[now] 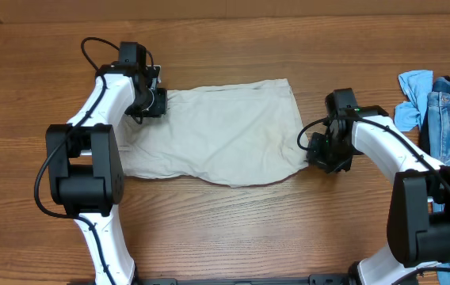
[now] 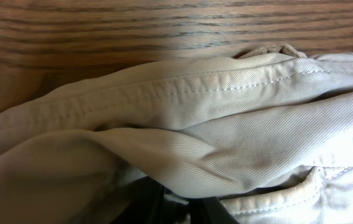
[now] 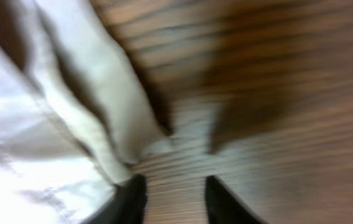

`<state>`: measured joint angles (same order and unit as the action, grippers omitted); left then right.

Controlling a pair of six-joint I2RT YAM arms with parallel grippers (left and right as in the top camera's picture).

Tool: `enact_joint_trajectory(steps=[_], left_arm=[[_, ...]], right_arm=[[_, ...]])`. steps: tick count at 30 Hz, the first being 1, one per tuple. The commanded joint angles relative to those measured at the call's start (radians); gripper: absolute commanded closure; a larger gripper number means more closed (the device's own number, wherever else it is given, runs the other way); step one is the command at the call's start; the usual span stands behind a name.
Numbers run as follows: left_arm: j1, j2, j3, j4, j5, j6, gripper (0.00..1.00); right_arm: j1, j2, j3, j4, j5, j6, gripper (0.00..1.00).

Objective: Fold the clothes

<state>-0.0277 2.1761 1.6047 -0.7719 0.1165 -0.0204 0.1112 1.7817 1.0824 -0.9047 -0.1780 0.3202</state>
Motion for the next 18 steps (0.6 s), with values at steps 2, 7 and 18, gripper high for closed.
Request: enact_joint_trajectory(steps=[2, 7, 18], left_arm=[[0.028, 0.075, -0.020, -0.013, -0.090, -0.010, 0.80], [0.026, 0.075, -0.020, -0.013, -0.090, -0.009, 0.80], [0.026, 0.075, -0.020, -0.018, -0.090, -0.010, 0.80]], right_arm=[[0.000, -0.002, -0.003, 0.004, -0.160, -0.137, 0.42], [0.000, -0.002, -0.003, 0.014, -0.303, -0.222, 0.42], [0.000, -0.001, -0.003, -0.002, 0.032, -0.023, 0.92]])
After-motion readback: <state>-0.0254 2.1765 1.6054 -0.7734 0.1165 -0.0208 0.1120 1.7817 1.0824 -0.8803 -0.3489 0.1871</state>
